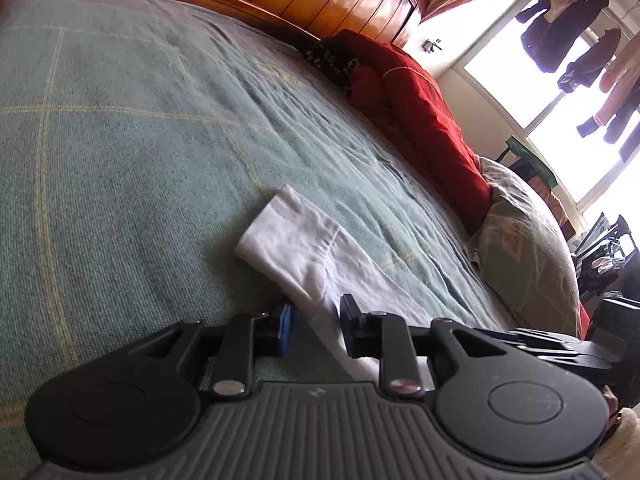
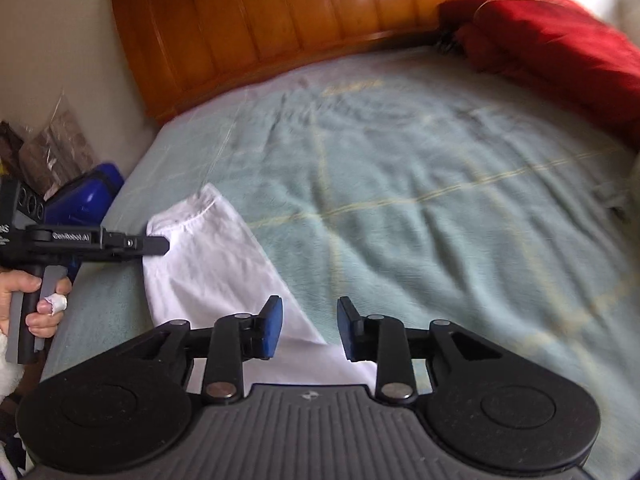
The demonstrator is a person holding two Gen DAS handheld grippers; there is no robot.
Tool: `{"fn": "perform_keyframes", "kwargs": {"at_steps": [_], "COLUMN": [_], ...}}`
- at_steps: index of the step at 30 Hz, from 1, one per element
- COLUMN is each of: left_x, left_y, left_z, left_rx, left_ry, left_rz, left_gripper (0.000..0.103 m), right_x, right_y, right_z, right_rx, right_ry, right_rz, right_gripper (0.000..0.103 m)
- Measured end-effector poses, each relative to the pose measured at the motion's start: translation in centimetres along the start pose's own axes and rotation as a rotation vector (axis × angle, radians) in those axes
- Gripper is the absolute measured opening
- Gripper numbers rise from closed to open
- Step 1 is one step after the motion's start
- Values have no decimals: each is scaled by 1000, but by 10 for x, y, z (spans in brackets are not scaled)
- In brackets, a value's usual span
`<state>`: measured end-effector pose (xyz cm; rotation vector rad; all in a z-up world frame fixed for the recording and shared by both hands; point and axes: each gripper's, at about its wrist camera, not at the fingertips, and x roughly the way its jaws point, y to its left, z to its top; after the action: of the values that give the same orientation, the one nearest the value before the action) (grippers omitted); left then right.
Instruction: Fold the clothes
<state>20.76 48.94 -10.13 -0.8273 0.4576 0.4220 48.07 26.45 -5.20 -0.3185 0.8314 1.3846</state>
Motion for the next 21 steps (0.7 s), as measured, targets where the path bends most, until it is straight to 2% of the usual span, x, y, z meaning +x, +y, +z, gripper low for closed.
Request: {"fn": "perform_keyframes", "kwargs": {"at_steps": [3,6,7,8,12,14,17,20,21], "left_x": [1,1,1,0,-2,-4,-11,-26,-30], "left_y": [2,3,3,2,-7,-11,-13,-11,-11], "left_z": [0,-2,-2,-2,0,1,4,9,11], "left_rx": [9,28,30,37,101,124,145,171,179], "left_ry": [0,-3,-3,-4,-31,-44,-63,-96,-107], "left_rz": [-11,-20,-22,-19,10,21,62,139,165], "left_gripper": [25,24,24,19,16,16,22,33,30], "right_x": [27,32,34,36,43,44,43,28,19], "right_y": [11,17,19,21,29,27,23,22,22], "right_z": [5,9,10,11,16,19,21,20,19], "right_rx": [-38,-64,-73,-82,-117,-96,-51,-32,-29], "right_ry": [41,23,16,10,-17,-48,-59,-66,-75], "right_rz": [4,-1,-3,-5,-12,-38,-64,-95,-94], "right_gripper": [35,34,24,5,4,4,6,15,16]}}
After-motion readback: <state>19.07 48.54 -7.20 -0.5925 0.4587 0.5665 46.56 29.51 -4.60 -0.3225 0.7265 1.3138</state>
